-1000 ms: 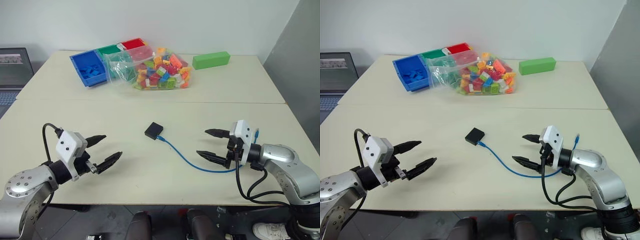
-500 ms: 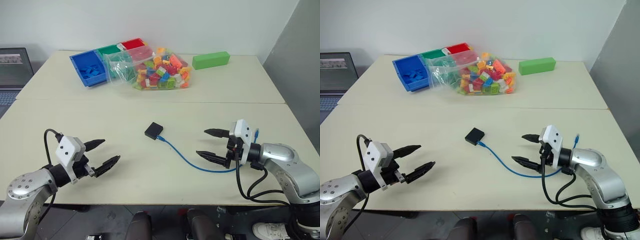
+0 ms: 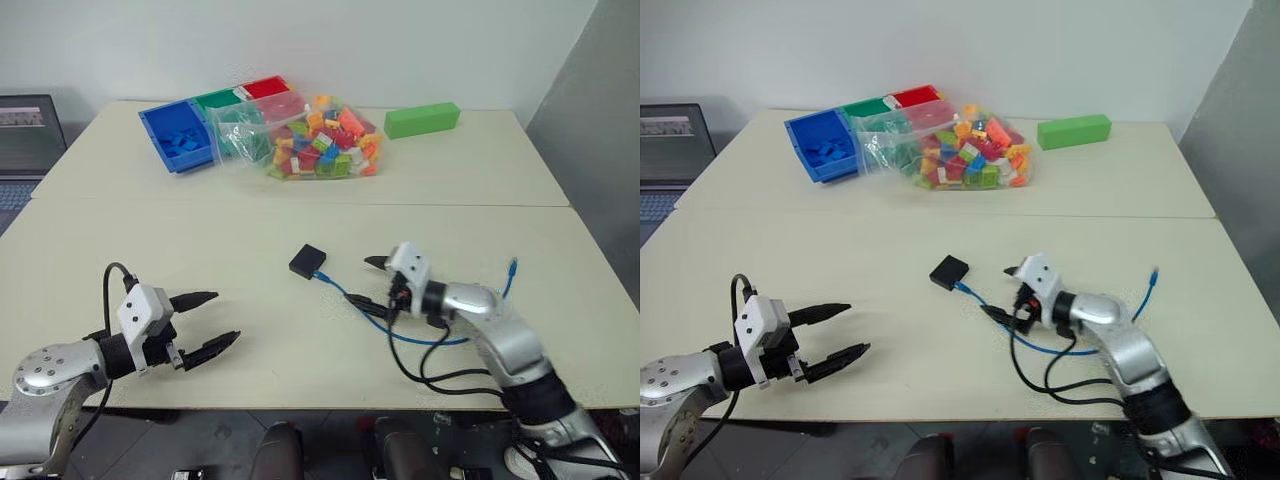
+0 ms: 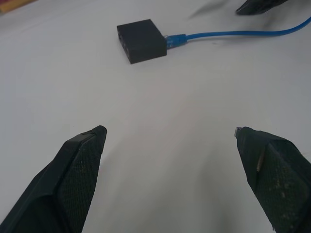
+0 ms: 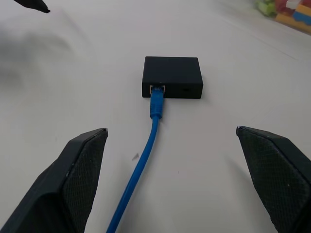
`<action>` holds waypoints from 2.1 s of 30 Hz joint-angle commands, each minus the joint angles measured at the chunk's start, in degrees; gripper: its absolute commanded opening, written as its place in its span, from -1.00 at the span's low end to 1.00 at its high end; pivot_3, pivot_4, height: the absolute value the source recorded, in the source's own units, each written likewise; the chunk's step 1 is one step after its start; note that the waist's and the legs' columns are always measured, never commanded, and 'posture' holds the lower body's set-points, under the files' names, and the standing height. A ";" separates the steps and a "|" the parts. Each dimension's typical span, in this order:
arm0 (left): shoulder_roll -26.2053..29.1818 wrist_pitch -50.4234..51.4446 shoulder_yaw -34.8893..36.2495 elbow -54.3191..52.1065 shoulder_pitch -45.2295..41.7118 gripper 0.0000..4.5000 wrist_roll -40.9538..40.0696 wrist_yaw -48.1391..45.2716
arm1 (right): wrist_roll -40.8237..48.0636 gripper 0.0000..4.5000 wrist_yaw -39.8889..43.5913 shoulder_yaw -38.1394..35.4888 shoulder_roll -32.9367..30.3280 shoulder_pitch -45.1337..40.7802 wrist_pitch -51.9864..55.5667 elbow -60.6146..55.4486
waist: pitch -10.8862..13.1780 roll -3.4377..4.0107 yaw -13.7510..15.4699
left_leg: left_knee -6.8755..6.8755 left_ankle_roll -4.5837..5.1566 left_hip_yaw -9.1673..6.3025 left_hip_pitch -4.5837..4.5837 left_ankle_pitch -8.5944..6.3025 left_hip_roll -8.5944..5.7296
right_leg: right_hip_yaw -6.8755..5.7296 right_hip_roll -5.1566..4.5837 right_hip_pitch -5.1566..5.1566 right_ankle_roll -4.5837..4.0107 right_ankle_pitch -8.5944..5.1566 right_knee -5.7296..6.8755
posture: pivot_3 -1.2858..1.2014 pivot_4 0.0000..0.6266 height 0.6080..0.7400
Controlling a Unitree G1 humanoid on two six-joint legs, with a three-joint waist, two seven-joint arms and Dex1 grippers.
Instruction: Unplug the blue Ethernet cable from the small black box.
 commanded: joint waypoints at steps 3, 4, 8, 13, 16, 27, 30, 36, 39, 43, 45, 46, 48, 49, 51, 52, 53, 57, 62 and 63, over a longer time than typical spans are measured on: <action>0.68 -1.01 -1.11 -0.53 -1.93 1.00 0.19 -0.69 | -4.38 0.99 -3.79 1.73 6.58 -6.34 -3.45 10.96 | 0.00 0.00 0.01 | -0.01 0.00 0.01 -0.02 0.00 -0.01 | -0.03 0.00 -0.03 -0.05 0.03 0.01 | 0.03 -0.52 1.00; 0.61 -0.85 -1.22 -0.76 -2.06 1.00 0.17 -0.56 | -4.73 0.99 -3.90 1.72 7.13 -6.94 -3.39 12.31 | 0.00 0.00 0.01 | 0.00 0.00 0.01 -0.02 0.00 -0.01 | -0.03 0.00 -0.03 -0.05 0.03 0.01 | 0.03 -0.52 1.00; 0.51 -0.44 -1.39 -1.65 -2.22 1.00 0.01 -0.21 | -6.17 0.99 -3.67 2.31 8.21 -8.36 -4.04 15.74 | 0.00 0.00 0.13 | -0.01 0.00 0.00 -0.02 0.00 -0.01 | -0.03 -0.01 -0.01 -0.07 0.04 0.00 | 0.03 -0.52 1.00; 0.46 0.33 -1.23 -2.74 -1.83 1.00 -0.48 0.44 | -7.10 0.56 -2.02 3.27 7.55 -7.98 -3.49 14.98 | 0.00 0.00 0.10 | -0.02 0.00 -0.01 -0.02 0.00 0.01 | -0.03 -0.01 -0.02 -0.06 0.03 0.01 | 0.03 -0.52 1.00; 0.42 0.70 -1.17 -2.79 -2.03 1.00 -0.51 0.80 | -7.67 0.27 -1.79 3.62 7.70 -7.90 -3.64 15.06 | 0.00 0.00 0.10 | -0.01 0.00 -0.02 -0.01 0.00 0.01 | -0.03 -0.01 -0.01 -0.06 0.03 0.02 | 0.03 -0.52 1.00; 0.08 4.50 -1.92 -2.02 -5.01 1.00 -0.91 3.82 | -10.75 -0.91 -2.30 4.34 7.90 -9.02 -5.82 14.85 | 0.00 0.00 0.13 | 0.00 0.00 -0.04 0.00 0.00 0.00 | -0.04 -0.01 -0.01 -0.04 0.03 0.04 | 0.03 -0.52 1.00; -0.12 9.39 -2.32 -0.20 -7.55 1.00 -2.28 5.35 | -13.86 -0.95 -1.56 5.67 5.41 -9.61 -10.53 14.37 | 0.00 0.00 0.14 | 0.00 0.00 -0.04 -0.01 0.00 -0.01 | -0.05 -0.01 -0.01 -0.04 0.02 0.04 | 0.03 -0.52 1.00; -0.67 25.09 -1.69 3.71 -15.62 1.00 -12.74 4.94 | -19.71 -0.95 0.56 8.35 -0.78 -11.96 -28.30 14.06 | 0.00 0.00 0.11 | 0.01 0.00 -0.02 -0.03 0.00 -0.02 | -0.13 -0.01 -0.02 -0.02 0.01 0.04 | 0.03 -0.52 1.00; -0.29 33.15 -1.66 4.82 -19.98 1.00 -17.91 4.61 | -22.00 -0.95 0.58 8.97 -3.02 -13.43 -38.13 14.19 | 0.01 -0.02 0.06 | 0.01 0.00 -0.06 -0.05 0.00 0.00 | -0.18 0.02 -0.04 -0.02 0.01 0.07 | 0.03 -0.52 1.00; -1.83 40.00 -2.53 4.02 -24.70 1.00 -23.94 4.56 | -22.60 -0.95 0.77 8.58 -4.29 -15.08 -47.59 13.46 | 0.01 -0.02 -0.11 | 0.01 0.00 -0.06 -0.04 0.00 -0.01 | -0.17 0.01 -0.02 -0.05 0.03 0.08 | 0.03 -0.52 1.00; -2.53 41.31 -2.78 3.52 -26.11 1.00 -25.14 5.09 | -22.20 -0.95 1.20 8.17 -4.40 -15.43 -49.87 13.14 | 0.01 -0.02 -0.14 | 0.03 0.00 -0.06 -0.05 0.00 -0.02 | -0.17 0.00 -0.01 -0.10 0.06 0.08 | 0.03 -0.52 1.00; -2.83 41.71 -2.91 3.42 -26.65 1.00 -25.46 5.31 | -22.15 -0.95 1.38 7.96 -4.48 -15.54 -50.63 13.00 | 0.01 -0.02 -0.13 | 0.03 -0.01 -0.05 -0.04 0.00 -0.02 | -0.15 0.00 0.01 -0.13 0.08 0.08 | 0.03 -0.52 1.00; -3.05 42.10 -3.64 3.35 -27.48 1.00 -25.49 5.09 | -21.55 -0.95 2.07 7.48 -4.56 -15.71 -51.43 12.45 | 0.01 -0.02 -0.12 | 0.04 -0.01 -0.06 -0.04 0.01 -0.01 | -0.16 0.00 0.01 -0.27 0.16 0.08 | 0.03 -0.52 1.00; -3.11 42.06 -4.04 3.27 -27.68 1.00 -25.25 4.87 | -21.35 -0.95 2.36 7.29 -4.59 -15.74 -51.47 12.15 | 0.01 -0.02 -0.10 | 0.04 -0.01 -0.07 -0.04 0.01 -0.01 | -0.16 0.00 0.01 -0.28 0.16 0.09 | 0.03 -0.52 1.00; -3.35 42.10 -4.66 3.29 -28.13 1.00 -25.10 4.53 | -20.95 -0.95 2.94 6.97 -4.69 -15.72 -51.25 11.48 | 0.01 -0.02 -0.10 | 0.04 -0.02 -0.08 -0.04 0.01 -0.02 | -0.16 0.00 0.01 -0.28 0.17 0.09 | 0.03 -0.52 1.00; -3.45 42.24 -4.76 3.48 -28.45 1.00 -25.22 4.45 | -20.90 -0.95 3.12 6.89 -4.67 -15.78 -51.19 11.34 | 0.01 -0.02 -0.07 | 0.04 -0.02 -0.08 -0.03 0.01 -0.02 | -0.15 0.00 0.02 -0.29 0.17 0.10 | 0.03 -0.52 1.00; -3.49 42.33 -4.81 3.63 -28.67 1.00 -25.29 4.39 | -20.88 -0.95 3.28 6.82 -4.62 -15.81 -51.16 11.27 | 0.01 -0.02 -0.03 | 0.05 -0.03 -0.08 -0.03 0.02 -0.02 | -0.16 0.00 0.02 -0.29 0.17 0.10 | 0.03 -0.52 1.00; -3.86 42.41 -4.61 4.29 -29.59 0.84 -25.94 3.75 | -20.76 -0.95 3.45 6.48 -4.40 -15.79 -50.67 10.66 | 0.01 -0.02 0.06 | 0.05 -0.04 -0.09 -0.03 0.02 -0.02 | -0.15 0.00 0.02 -0.29 0.17 0.10 | 0.03 -0.52 1.00; -3.76 43.09 -4.28 5.09 -29.85 0.41 -26.82 2.85 | -21.08 -0.95 3.37 6.07 -4.38 -15.53 -51.02 10.42 | 0.01 -0.02 0.08 | 0.05 -0.04 -0.07 -0.03 0.02 -0.02 | -0.15 0.00 0.02 -0.29 0.17 0.10 | 0.03 -0.52 1.00; -3.69 43.13 -4.36 5.13 -29.85 0.31 -26.87 2.71 | -21.10 -0.95 3.38 6.03 -4.39 -15.43 -51.10 10.38 | 0.01 -0.02 0.09 | 0.05 -0.04 -0.08 -0.03 0.02 -0.02 | -0.15 0.00 0.02 -0.29 0.17 0.10 | 0.03 -0.52 1.00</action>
